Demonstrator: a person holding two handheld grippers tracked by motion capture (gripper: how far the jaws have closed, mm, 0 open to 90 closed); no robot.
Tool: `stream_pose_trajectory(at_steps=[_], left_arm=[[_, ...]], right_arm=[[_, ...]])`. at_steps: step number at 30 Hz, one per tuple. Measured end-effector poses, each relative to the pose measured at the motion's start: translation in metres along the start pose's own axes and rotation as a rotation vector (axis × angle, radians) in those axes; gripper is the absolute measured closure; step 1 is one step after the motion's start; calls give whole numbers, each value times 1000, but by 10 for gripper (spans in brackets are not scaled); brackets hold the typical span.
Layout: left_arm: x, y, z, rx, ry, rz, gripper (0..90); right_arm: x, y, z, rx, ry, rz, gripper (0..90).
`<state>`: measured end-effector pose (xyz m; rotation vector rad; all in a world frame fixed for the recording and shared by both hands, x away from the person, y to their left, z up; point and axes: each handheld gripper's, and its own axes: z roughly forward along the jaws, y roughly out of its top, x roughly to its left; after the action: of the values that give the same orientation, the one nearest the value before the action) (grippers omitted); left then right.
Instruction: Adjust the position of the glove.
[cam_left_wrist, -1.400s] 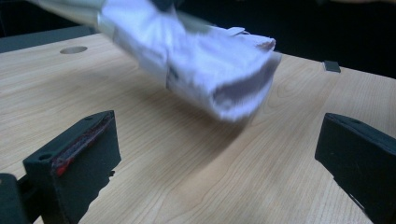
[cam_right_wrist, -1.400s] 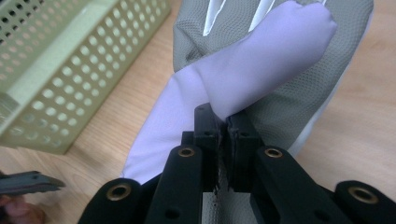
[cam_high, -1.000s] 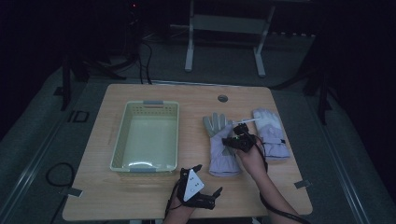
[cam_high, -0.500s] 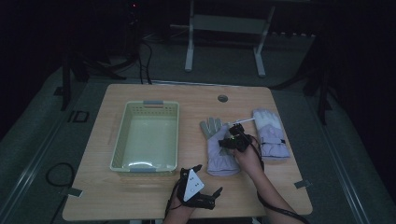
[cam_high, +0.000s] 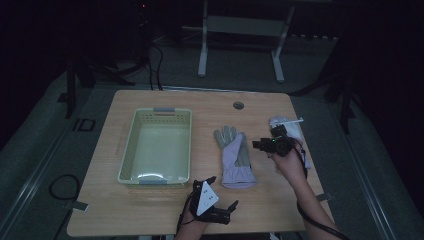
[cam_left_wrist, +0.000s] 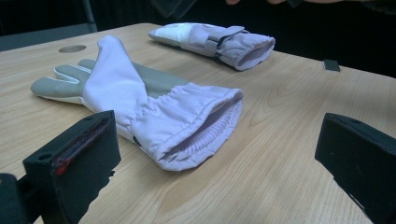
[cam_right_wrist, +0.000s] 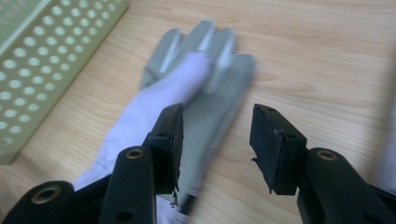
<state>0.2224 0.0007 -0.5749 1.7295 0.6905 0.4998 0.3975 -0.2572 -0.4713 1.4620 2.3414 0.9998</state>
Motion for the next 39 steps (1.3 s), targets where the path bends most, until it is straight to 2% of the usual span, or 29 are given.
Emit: stream_pose_trajectory(at_steps=[3,5,6,10,13,15,16,17,18,23,29,34,39], left_arm=[[0,0,0,1,2,0,2],[0,0,0,-1,3,-1,2],[0,0,0,-2,2,-1,2],[0,0,0,-1,1,0,2],[0,0,0,-2,0,0,2],[0,0,0,-1,0,0,2],[0,0,0,-1,0,0,2],[1,0,0,-1,0,-1,2],[1,0,0,0,0,-2,2],[1,0,0,0,2,-2,2],[1,0,0,0,3,-3,2],[1,0,0,-2,3,-3,2],[0,0,0,-2,4,-1,2]], right_arm=[[-15,-1,-9,-12,-12,17,528],[-19,-2,-11,-10,-11,20,511],[-28,-3,-15,-23,-29,10,505],[-46,-6,-20,-37,-38,6,483],[-62,-8,-23,-36,-77,11,475],[-72,-9,-25,-34,-95,30,474],[-72,-9,-25,-34,-95,30,474],[-86,-11,-26,-35,-116,50,474],[-90,-12,-26,-34,-127,55,474],[-111,-16,-27,-43,-143,135,469],[-126,-17,-19,-36,-161,183,468],[-132,-19,-10,-14,-171,215,468],[-138,-26,7,26,-171,236,475]])
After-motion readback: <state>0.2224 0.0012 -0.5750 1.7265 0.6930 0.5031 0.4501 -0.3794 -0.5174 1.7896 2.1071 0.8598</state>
